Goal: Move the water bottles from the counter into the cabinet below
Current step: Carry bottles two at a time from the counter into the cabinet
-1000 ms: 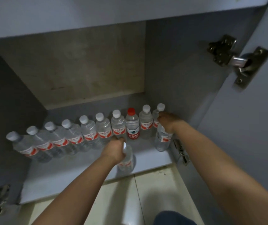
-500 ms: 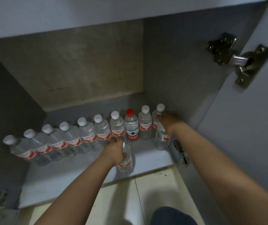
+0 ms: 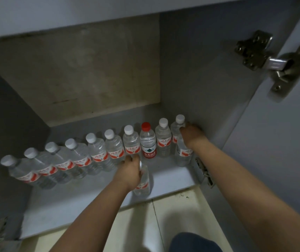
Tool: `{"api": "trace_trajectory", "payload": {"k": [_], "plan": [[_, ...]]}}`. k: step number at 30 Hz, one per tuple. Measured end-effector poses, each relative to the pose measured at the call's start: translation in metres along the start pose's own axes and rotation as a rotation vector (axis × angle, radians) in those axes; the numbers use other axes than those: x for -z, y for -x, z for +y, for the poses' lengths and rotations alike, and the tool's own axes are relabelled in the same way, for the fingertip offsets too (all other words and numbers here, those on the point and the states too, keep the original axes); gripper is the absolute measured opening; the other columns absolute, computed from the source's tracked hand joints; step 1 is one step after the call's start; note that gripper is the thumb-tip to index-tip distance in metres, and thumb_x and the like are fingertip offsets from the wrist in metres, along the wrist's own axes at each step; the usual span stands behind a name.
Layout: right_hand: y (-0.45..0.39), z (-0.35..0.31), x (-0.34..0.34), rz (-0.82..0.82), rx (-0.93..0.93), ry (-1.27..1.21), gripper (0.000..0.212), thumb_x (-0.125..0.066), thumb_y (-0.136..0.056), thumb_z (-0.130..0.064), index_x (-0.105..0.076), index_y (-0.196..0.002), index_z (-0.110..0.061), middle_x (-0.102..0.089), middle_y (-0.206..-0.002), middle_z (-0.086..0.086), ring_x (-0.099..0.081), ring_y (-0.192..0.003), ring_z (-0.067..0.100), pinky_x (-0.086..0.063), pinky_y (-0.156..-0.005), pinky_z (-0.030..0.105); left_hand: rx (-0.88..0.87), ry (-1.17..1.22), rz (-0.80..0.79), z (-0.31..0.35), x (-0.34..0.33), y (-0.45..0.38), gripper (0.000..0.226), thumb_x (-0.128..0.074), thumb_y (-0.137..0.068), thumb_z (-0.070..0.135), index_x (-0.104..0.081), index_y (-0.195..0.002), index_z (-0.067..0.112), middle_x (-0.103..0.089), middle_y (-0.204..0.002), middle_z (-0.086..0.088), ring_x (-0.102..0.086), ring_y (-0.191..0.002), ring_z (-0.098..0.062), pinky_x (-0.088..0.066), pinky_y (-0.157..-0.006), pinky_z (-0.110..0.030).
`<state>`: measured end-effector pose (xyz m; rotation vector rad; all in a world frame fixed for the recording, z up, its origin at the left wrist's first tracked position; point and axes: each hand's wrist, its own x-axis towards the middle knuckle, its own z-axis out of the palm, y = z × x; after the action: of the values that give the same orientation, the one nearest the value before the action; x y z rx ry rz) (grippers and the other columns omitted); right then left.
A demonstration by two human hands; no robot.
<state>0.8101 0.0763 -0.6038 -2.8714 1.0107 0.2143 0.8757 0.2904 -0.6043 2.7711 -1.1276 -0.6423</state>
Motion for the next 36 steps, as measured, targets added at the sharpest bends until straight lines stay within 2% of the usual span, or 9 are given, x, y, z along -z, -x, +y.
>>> {"api": "trace_trajectory", "payload": {"k": [8,10,12,17,21,23,27,30,36], "plan": [[0.011,-0.009,-0.018,0.159,-0.005,-0.051,0.052,-0.046,-0.094,-0.004,-0.028,-0.142,0.004,-0.026,-0.150,0.028,-0.027,-0.140,0.038,-0.028,-0.118,0.038,-0.080,-0.003,0.111,0.022,0.007,-0.011,0.043,-0.051,-0.095,0.025,-0.041,-0.134,0.011,-0.047,-0.136,-0.010,-0.048,-0.122,-0.023,-0.040,-0.099,-0.028],[0.017,-0.004,-0.029,0.281,0.027,-0.117,0.043,-0.063,-0.070,0.009,-0.060,-0.113,0.013,-0.062,-0.120,0.031,-0.063,-0.111,0.039,-0.058,-0.086,0.035,-0.079,0.026,0.136,0.033,0.010,-0.022,0.043,-0.052,-0.095,0.027,-0.042,-0.133,0.010,-0.051,-0.132,-0.011,-0.050,-0.121,-0.025,-0.041,-0.097,-0.029],[0.024,0.001,-0.035,0.214,0.055,-0.166,0.034,-0.050,-0.061,0.003,-0.073,-0.085,0.010,-0.076,-0.088,0.023,-0.075,-0.079,0.034,-0.062,-0.053,0.033,-0.070,0.059,0.135,0.047,0.014,-0.034,0.042,-0.052,-0.095,0.028,-0.043,-0.130,0.008,-0.054,-0.130,-0.013,-0.051,-0.120,-0.027,-0.041,-0.097,-0.031],[0.034,0.011,-0.054,0.420,0.053,-0.236,0.042,-0.047,-0.081,0.015,-0.059,-0.121,0.004,-0.060,-0.127,0.023,-0.060,-0.117,0.037,-0.053,-0.093,0.039,-0.066,0.109,0.121,0.081,0.012,-0.060,0.038,-0.053,-0.095,0.025,-0.046,-0.126,0.004,-0.054,-0.129,-0.016,-0.051,-0.121,-0.029,-0.041,-0.101,-0.034],[0.036,0.025,-0.053,0.359,0.201,-0.166,0.041,-0.033,-0.101,-0.012,-0.034,-0.142,-0.012,-0.034,-0.150,0.005,-0.036,-0.136,0.023,-0.034,-0.109,0.032,-0.055,0.121,0.132,0.094,0.006,-0.075,0.039,-0.055,-0.094,0.024,-0.046,-0.126,0.004,-0.053,-0.131,-0.018,-0.049,-0.123,-0.030,-0.041,-0.103,-0.035],[0.031,0.023,-0.052,0.374,0.147,-0.281,0.043,-0.034,-0.096,-0.004,-0.040,-0.139,-0.007,-0.040,-0.148,0.009,-0.044,-0.132,0.024,-0.041,-0.104,0.029,-0.044,0.119,0.149,0.096,0.006,-0.079,0.040,-0.055,-0.093,0.025,-0.046,-0.126,0.004,-0.052,-0.132,-0.017,-0.049,-0.124,-0.030,-0.041,-0.103,-0.034],[0.031,0.011,-0.037,0.294,0.033,-0.270,0.047,-0.034,-0.068,-0.009,-0.075,-0.089,0.002,-0.077,-0.091,0.017,-0.075,-0.063,0.025,-0.054,-0.042,0.023,-0.046,0.106,0.146,0.103,0.008,-0.084,0.043,-0.056,-0.093,0.025,-0.044,-0.128,0.004,-0.053,-0.132,-0.016,-0.049,-0.125,-0.029,-0.040,-0.103,-0.033],[0.031,0.005,-0.030,0.310,0.067,-0.197,0.038,-0.048,-0.070,0.003,-0.072,-0.100,0.005,-0.072,-0.108,0.021,-0.075,-0.087,0.026,-0.059,-0.064,0.022,-0.033,0.110,0.155,0.104,0.006,-0.088,0.046,-0.056,-0.093,0.026,-0.042,-0.132,0.005,-0.051,-0.135,-0.015,-0.048,-0.127,-0.028,-0.040,-0.104,-0.033],[0.039,0.004,-0.029,0.272,-0.031,-0.138,0.041,-0.040,-0.071,-0.005,-0.073,-0.094,0.004,-0.074,-0.102,0.021,-0.076,-0.080,0.029,-0.058,-0.053,0.025,-0.079,0.160,0.108,0.088,0.004,-0.080,0.061,-0.050,-0.095,0.024,-0.021,-0.147,0.009,-0.043,-0.143,-0.015,-0.045,-0.130,-0.028,-0.035,-0.109,-0.032]]}}
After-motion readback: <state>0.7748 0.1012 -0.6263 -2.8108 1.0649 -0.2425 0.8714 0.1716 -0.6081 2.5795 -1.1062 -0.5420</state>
